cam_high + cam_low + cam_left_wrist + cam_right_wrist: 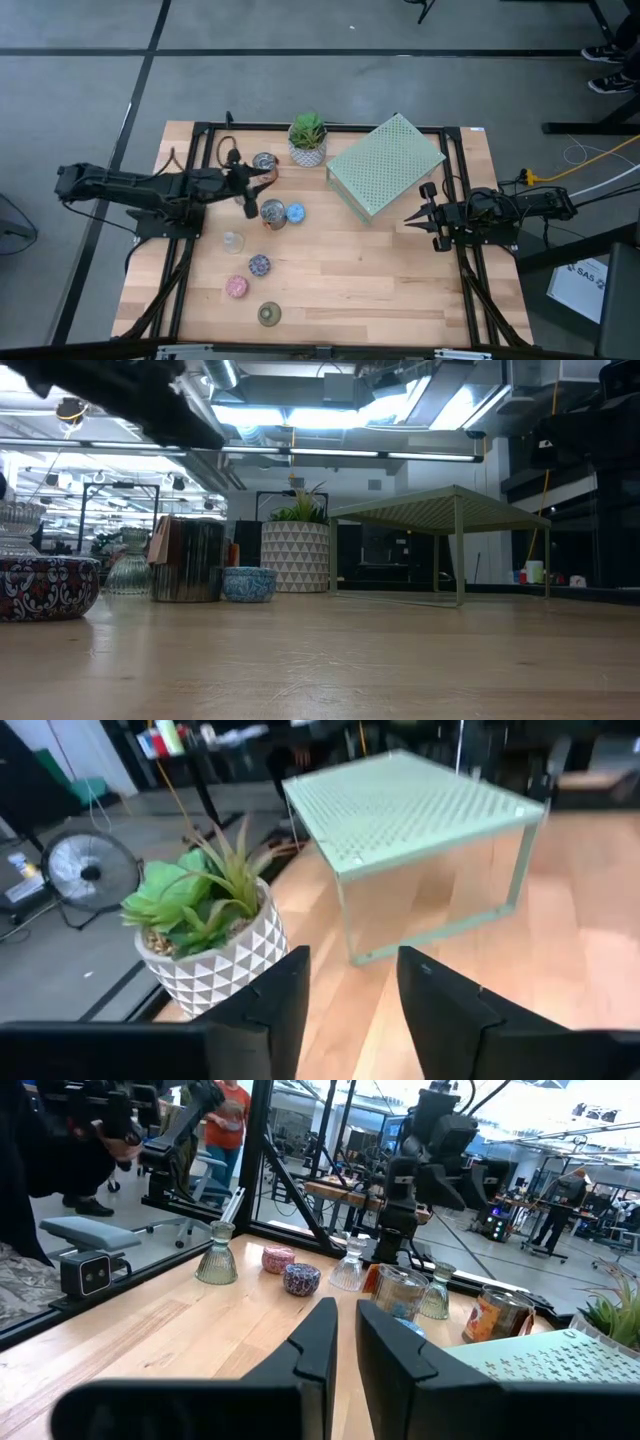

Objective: Pick & Place candle stick holders
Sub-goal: Put the top silver scented candle on the shelf

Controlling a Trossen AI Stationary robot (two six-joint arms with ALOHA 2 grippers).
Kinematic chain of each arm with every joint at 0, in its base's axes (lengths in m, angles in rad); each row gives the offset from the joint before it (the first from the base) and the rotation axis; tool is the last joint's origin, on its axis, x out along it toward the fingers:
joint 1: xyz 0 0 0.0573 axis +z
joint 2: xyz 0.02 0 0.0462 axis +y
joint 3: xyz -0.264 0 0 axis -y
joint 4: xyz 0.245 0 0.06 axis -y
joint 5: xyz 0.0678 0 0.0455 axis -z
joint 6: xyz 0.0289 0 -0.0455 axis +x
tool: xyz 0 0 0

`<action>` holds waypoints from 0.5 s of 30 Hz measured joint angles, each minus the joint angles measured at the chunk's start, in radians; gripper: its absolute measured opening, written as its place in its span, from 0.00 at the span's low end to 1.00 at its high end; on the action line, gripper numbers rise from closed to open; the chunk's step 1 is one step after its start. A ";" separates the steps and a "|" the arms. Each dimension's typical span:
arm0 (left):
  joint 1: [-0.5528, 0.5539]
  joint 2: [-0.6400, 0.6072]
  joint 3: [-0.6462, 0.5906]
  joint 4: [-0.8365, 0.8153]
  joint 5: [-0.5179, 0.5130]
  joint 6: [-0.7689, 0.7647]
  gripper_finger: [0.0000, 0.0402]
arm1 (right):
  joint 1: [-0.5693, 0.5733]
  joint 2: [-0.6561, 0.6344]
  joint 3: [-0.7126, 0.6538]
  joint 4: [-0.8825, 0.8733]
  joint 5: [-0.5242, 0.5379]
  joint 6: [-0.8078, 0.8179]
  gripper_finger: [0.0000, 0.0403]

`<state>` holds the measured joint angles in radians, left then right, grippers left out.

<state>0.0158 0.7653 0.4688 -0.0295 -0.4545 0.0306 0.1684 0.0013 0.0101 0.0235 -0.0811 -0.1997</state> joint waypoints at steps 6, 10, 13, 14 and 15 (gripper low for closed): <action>0.008 0.119 0.087 -0.142 -0.006 -0.031 0.47 | 0.000 0.000 0.000 0.000 0.000 0.000 0.11; 0.059 0.177 0.106 -0.194 -0.024 -0.079 0.49 | 0.000 0.000 0.000 0.000 0.001 0.000 0.11; 0.114 0.221 0.106 -0.211 -0.017 -0.097 0.48 | 0.000 0.000 0.000 0.000 0.003 0.000 0.11; 0.132 0.236 0.106 -0.214 -0.010 -0.099 0.48 | 0.000 0.000 0.000 0.000 0.003 0.000 0.11; 0.149 0.250 0.106 -0.216 0.004 -0.099 0.47 | 0.000 0.000 0.000 0.000 0.003 0.000 0.11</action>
<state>0.1646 1.0153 0.5751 -0.2454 -0.4506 -0.0681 0.1685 0.0017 0.0101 0.0235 -0.0784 -0.1997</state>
